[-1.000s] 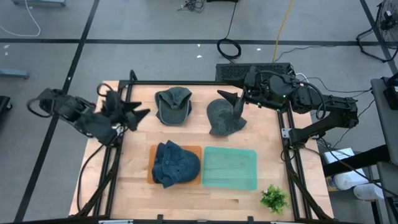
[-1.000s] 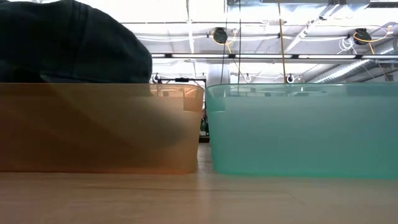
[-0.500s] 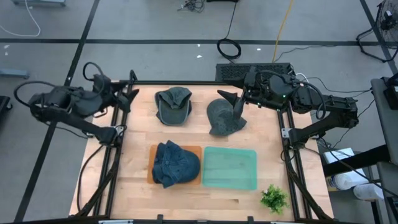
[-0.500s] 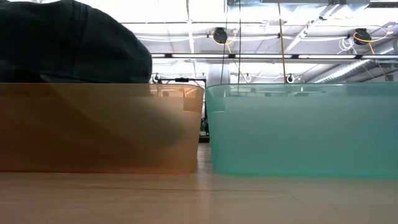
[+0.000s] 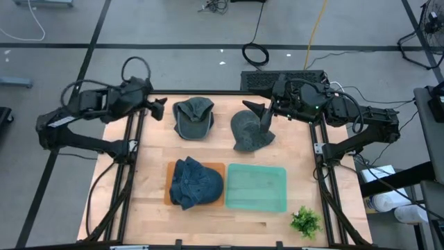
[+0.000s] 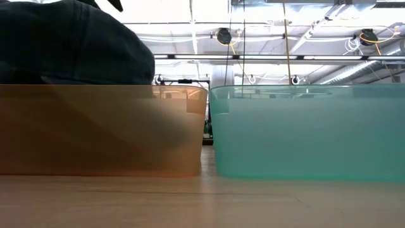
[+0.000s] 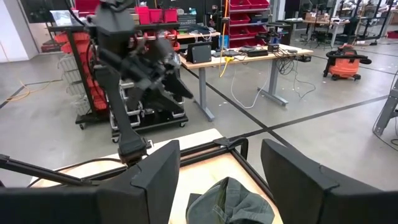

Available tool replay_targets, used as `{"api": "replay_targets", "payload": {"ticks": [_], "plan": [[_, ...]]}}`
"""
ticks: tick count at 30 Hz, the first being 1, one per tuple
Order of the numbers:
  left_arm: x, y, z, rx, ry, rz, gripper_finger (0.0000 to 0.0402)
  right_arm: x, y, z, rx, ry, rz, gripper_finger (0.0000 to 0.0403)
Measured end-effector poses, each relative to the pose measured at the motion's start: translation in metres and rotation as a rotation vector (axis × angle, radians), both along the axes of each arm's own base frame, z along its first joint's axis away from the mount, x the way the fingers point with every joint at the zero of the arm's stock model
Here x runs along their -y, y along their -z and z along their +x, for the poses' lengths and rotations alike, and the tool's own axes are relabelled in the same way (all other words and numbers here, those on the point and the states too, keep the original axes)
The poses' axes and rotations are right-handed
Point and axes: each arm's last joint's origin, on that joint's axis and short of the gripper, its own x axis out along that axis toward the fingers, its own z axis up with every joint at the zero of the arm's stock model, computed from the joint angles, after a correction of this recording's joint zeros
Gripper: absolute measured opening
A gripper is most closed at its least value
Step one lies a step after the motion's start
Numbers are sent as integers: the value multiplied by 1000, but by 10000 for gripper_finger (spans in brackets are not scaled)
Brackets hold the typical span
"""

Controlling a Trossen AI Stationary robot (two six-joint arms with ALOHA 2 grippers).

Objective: Pick & Place hat
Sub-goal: Put the top left gray cap into the blue green bin

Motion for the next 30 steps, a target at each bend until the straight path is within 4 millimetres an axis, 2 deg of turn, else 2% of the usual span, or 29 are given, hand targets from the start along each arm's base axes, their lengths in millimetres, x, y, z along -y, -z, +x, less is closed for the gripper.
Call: {"api": "replay_targets", "payload": {"ticks": [7,12,17,24,30], "plan": [[-36,19,19,-36,-17,-249,351,0,0,0,0,-1,0,212],[-67,42,31,-154,-65,-408,351,0,0,0,0,-1,0,212],[-94,64,42,-263,-88,-482,351,0,0,0,-4,-2,-9,212],[-120,89,55,-331,-133,-568,351,0,0,0,-4,-2,-10,212],[-134,109,67,-362,-187,-642,351,0,0,0,-21,-7,-53,212]]}}
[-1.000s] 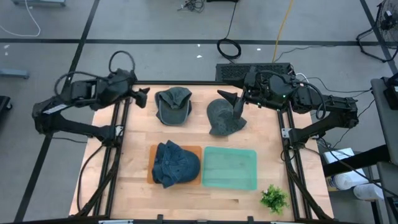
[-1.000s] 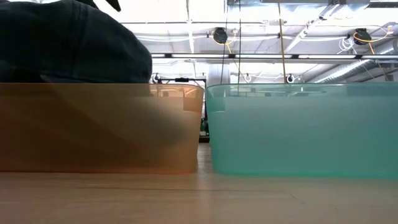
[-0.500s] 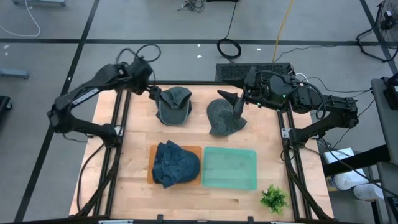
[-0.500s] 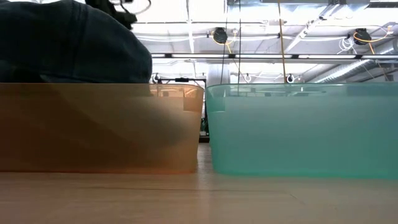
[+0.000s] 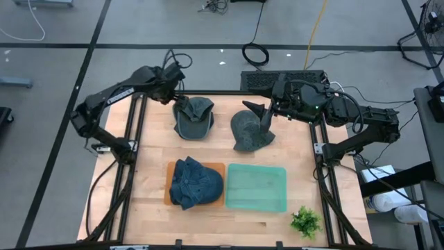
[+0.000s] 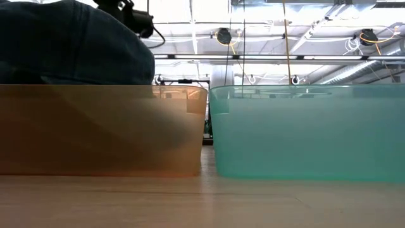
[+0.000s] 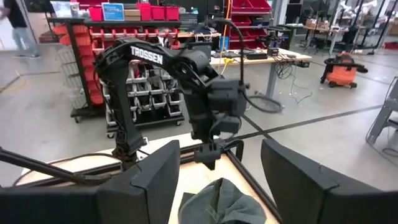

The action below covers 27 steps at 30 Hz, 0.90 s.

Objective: Pick & Place hat
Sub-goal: Put the top left gray cap into the blue green bin

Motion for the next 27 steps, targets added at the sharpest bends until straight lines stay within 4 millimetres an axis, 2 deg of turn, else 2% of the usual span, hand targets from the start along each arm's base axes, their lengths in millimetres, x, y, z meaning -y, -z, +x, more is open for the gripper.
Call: {"api": "replay_targets", "payload": {"ticks": [13,23,27], "plan": [[-16,38,20,-71,20,-70,351,0,0,0,-18,-5,-46,212],[-10,86,11,-68,15,-128,351,0,1,0,-35,-7,-69,212],[-7,94,18,-15,37,-115,351,0,1,0,-49,-11,-106,212]]}}
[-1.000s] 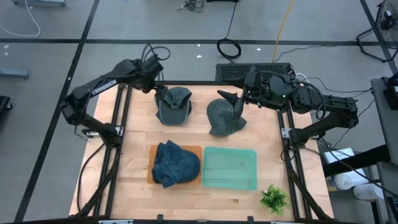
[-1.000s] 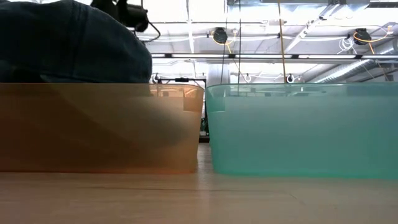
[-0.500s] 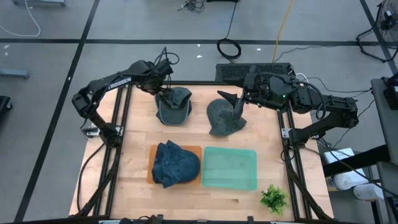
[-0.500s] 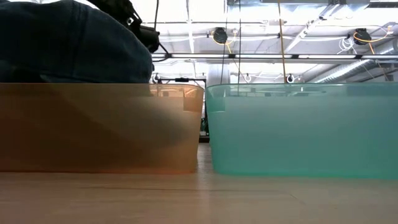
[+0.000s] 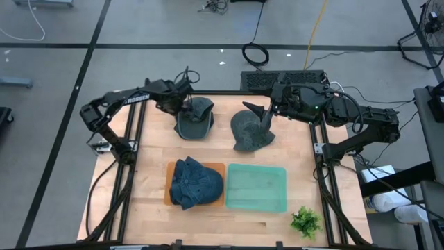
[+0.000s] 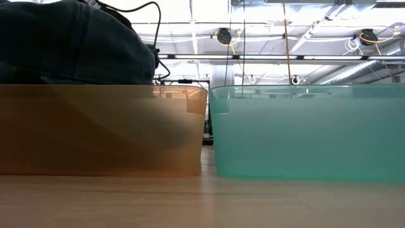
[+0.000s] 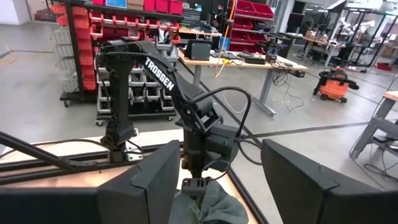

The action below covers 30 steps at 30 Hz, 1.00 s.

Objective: Pick & Place hat
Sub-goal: Put the top left gray cap into the blue green bin

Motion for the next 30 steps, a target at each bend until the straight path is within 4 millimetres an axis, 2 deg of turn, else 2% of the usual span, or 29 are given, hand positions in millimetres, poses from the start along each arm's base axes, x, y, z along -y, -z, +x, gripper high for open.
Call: {"api": "replay_targets", "payload": {"ticks": [4,11,19,23,30], "plan": [[1,5,7,57,17,42,351,0,0,0,-5,-2,-15,212],[1,17,3,86,-18,20,351,0,0,0,-5,-1,-16,212],[1,18,4,117,-14,-5,344,0,0,0,-8,-1,-23,212],[1,18,4,129,-12,-23,292,0,0,0,-5,-1,-23,212],[1,18,4,145,-50,-47,156,0,-2,0,8,0,-20,212]]}}
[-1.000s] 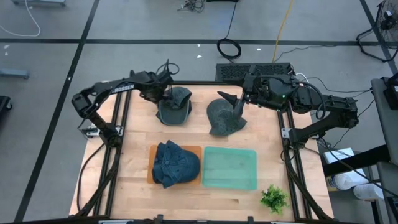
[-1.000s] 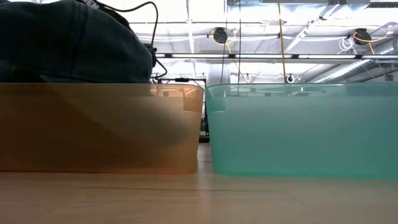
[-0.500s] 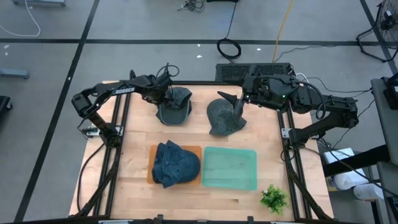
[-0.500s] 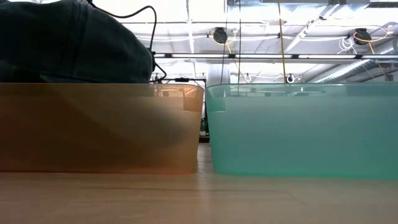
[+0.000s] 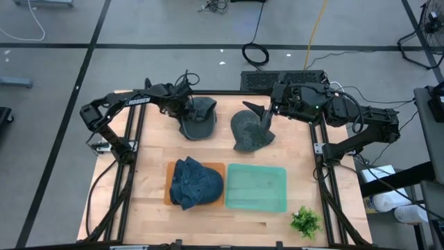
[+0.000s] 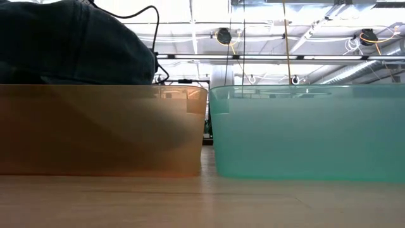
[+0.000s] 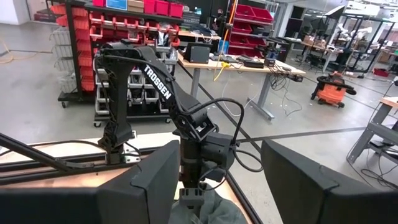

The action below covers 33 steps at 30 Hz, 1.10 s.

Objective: Pick & Place hat
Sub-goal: Put the top left gray cap into the blue green bin

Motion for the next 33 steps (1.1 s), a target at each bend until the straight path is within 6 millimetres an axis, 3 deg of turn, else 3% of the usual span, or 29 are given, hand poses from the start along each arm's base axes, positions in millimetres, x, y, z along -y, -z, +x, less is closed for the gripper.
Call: {"api": "replay_targets", "payload": {"ticks": [8,13,18,26,33], "plan": [[0,0,0,6,-15,-1,15,0,-1,0,10,0,1,212],[0,-10,1,37,-29,-5,10,0,-1,0,9,0,2,212],[6,-42,-5,128,-32,68,10,0,-1,0,24,3,40,212],[26,-102,-32,292,-17,284,10,0,-1,0,95,13,228,212],[50,-146,-55,448,39,510,10,1,-1,1,143,-119,461,212]]}}
